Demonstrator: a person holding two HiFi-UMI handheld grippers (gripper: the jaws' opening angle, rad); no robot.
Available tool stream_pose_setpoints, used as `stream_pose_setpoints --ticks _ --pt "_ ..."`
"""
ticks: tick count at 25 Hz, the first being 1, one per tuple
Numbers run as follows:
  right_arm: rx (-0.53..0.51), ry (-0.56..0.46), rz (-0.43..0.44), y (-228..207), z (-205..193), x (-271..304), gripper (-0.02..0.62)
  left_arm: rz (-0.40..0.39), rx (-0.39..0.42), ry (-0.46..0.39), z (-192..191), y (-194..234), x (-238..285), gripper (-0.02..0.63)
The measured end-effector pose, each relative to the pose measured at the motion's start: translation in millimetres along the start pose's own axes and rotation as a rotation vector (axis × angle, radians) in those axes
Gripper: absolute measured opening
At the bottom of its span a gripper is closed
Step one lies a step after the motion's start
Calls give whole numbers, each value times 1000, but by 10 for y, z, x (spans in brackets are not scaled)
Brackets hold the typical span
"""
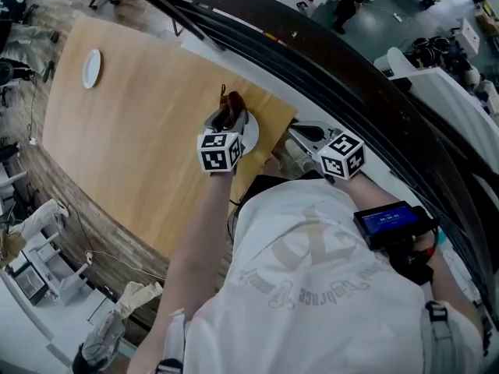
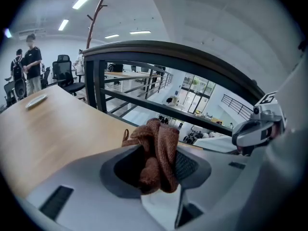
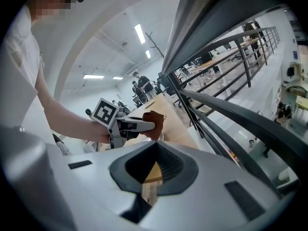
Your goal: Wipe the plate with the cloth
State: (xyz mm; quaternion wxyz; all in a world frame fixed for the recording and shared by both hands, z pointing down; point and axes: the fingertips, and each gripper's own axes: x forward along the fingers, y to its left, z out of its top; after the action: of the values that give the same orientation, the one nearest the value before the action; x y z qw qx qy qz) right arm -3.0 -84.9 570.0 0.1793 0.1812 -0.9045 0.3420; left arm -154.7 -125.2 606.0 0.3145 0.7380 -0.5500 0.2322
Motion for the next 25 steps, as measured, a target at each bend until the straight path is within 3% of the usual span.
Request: stream_pose_setpoints --ticks 4,8,25 --pt "2 5 5 -29 -24 11 14 -54 45 9 -10 -238 115 169" --pt "-4 8 19 44 -3 24 14 -51 64 22 -59 -267 15 169" --pt "-28 30 98 225 63 235 14 183 -29 55 -566 526 -768 169"
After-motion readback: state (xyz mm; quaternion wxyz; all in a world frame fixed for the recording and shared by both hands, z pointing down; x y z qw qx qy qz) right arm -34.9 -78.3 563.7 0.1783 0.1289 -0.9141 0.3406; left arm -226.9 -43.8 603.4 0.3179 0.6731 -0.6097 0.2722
